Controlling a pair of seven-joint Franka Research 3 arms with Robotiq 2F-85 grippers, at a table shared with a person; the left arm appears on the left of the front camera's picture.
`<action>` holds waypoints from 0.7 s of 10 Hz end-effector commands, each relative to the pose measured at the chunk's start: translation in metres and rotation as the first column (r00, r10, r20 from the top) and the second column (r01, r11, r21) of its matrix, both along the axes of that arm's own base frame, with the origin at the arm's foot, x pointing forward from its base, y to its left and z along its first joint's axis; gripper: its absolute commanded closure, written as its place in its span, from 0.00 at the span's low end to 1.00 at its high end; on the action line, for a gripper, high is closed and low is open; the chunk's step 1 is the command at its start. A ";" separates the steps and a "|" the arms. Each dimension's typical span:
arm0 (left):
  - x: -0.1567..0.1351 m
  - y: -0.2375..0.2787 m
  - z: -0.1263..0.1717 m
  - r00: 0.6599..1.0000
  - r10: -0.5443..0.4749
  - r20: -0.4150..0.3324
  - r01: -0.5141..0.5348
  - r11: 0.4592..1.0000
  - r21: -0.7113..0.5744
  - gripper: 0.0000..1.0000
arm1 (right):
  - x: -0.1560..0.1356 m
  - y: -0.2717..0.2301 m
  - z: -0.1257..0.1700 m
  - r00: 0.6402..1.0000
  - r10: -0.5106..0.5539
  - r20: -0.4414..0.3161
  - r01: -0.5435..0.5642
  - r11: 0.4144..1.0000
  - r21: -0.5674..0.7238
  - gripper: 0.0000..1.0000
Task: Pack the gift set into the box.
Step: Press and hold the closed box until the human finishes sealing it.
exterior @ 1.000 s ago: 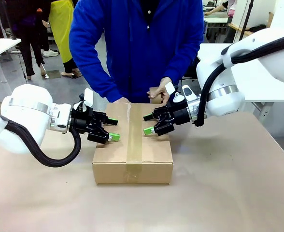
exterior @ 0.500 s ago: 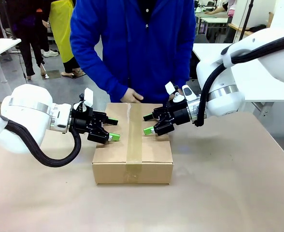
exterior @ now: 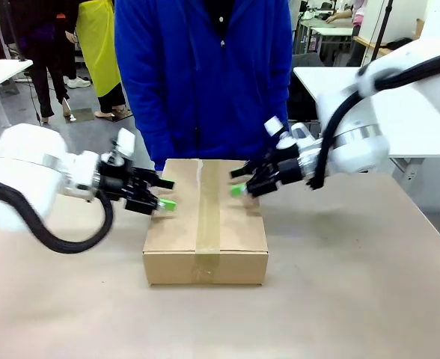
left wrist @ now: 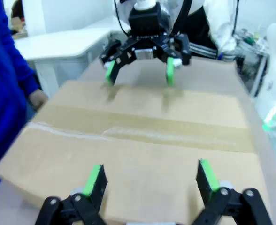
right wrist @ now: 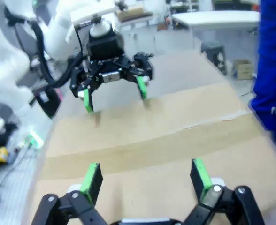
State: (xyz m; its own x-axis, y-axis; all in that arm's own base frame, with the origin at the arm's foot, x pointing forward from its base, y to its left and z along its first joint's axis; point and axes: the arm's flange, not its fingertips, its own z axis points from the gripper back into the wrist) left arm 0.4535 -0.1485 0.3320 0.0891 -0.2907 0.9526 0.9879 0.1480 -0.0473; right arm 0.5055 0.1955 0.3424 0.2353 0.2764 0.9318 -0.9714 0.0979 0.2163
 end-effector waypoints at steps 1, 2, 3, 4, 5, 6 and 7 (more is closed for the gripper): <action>-0.024 0.109 0.037 0.999 0.035 -0.033 -0.041 0.979 -0.200 0.00 | -0.037 -0.110 0.061 0.953 -0.297 -0.060 0.301 0.950 0.086 0.00; -0.034 0.152 0.028 0.988 0.151 -0.018 -0.150 0.954 -0.258 0.00 | -0.057 -0.159 0.061 0.921 -0.381 -0.084 0.389 0.915 0.109 0.00; -0.038 0.184 0.014 0.968 0.250 -0.037 -0.247 0.907 -0.342 0.00 | -0.075 -0.197 0.048 0.868 -0.491 -0.076 0.497 0.857 0.135 0.00; -0.030 0.193 0.010 0.899 0.421 -0.121 -0.435 0.827 -0.355 0.00 | -0.079 -0.209 0.036 0.825 -0.558 -0.091 0.565 0.808 0.164 0.00; -0.040 0.164 0.034 0.986 0.162 -0.035 -0.166 0.950 -0.266 0.00 | -0.054 -0.177 0.062 0.921 -0.382 -0.071 0.388 0.916 0.099 0.00; -0.040 0.164 0.034 0.986 0.162 -0.035 -0.166 0.950 -0.266 0.00 | -0.054 -0.177 0.062 0.921 -0.382 -0.071 0.388 0.916 0.099 0.00; -0.040 0.164 0.034 0.986 0.162 -0.035 -0.166 0.950 -0.266 0.00 | -0.054 -0.177 0.062 0.921 -0.382 -0.071 0.388 0.916 0.099 0.00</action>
